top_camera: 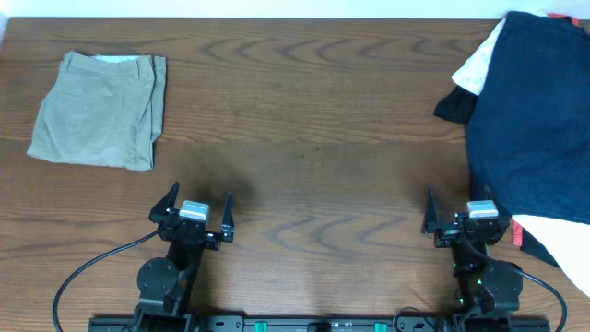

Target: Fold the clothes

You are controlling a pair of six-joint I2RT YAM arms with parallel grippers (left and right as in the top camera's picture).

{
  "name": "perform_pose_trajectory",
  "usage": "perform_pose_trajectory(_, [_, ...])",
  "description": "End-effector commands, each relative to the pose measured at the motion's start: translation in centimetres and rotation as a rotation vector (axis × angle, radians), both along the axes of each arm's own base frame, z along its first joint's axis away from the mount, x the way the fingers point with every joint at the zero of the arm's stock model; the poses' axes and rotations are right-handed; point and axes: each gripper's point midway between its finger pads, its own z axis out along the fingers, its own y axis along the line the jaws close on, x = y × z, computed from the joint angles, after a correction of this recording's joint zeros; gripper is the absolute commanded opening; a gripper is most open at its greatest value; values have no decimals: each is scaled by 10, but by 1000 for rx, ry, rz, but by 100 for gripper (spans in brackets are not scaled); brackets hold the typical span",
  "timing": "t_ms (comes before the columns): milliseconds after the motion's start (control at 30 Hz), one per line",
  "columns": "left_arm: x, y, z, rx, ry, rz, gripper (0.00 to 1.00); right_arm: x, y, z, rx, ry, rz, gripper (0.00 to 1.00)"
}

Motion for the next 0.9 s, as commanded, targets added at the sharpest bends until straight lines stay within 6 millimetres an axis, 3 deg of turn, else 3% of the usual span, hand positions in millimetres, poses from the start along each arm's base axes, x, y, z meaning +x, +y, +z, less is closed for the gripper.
perform_pose_trajectory(0, [-3,-7,-13,0,46,-43,98,0,3,-1,-10,-2,13,99])
perform_pose_trajectory(433, [1,19,-14,-33,53,86,98,0,3,-1,-10,-2,13,99])
perform_pose_trajectory(867, [1,21,-14,-65,60,100,98,0,3,-1,-10,-2,13,99])
